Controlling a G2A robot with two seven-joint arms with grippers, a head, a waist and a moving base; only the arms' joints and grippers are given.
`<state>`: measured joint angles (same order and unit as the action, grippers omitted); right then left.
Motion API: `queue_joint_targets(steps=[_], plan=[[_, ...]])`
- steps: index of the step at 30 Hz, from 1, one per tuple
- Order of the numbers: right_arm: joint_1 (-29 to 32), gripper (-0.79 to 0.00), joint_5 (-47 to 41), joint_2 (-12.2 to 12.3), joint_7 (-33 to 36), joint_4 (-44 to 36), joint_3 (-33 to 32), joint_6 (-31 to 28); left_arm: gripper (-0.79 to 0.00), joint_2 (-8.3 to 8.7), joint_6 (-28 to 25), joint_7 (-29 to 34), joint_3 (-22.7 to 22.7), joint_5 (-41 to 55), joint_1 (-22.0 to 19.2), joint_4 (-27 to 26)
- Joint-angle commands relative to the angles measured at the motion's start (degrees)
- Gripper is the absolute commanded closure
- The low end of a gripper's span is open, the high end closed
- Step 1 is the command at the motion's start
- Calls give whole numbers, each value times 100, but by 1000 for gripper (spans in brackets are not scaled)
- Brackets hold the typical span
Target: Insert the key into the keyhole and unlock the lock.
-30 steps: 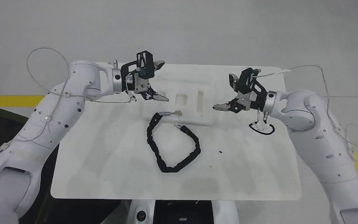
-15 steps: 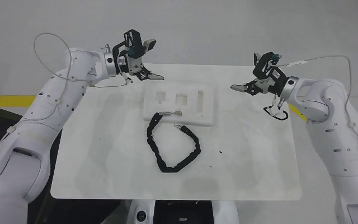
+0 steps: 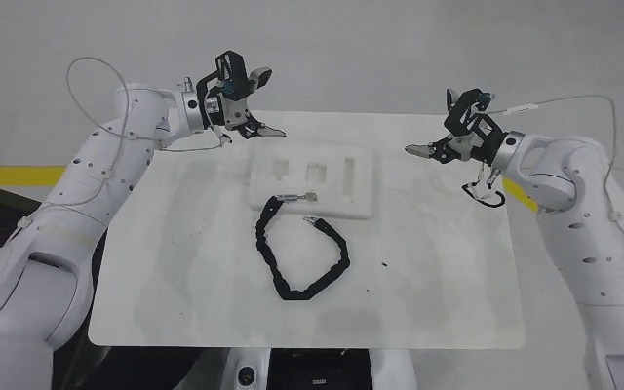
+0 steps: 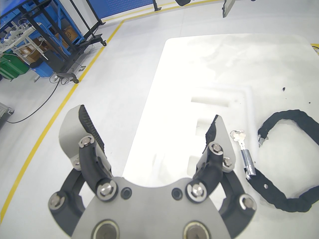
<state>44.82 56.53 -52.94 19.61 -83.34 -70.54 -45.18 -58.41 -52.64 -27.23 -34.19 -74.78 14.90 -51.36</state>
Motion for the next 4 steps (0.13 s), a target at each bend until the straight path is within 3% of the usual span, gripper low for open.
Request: queue_joint_targets(steps=[1,4], plan=[[0,-785,0,0,0,0,0,0,-784,0,0,0,0,0,0,0],[0,-785,0,0,0,0,0,0,-784,0,0,0,0,0,0,0]])
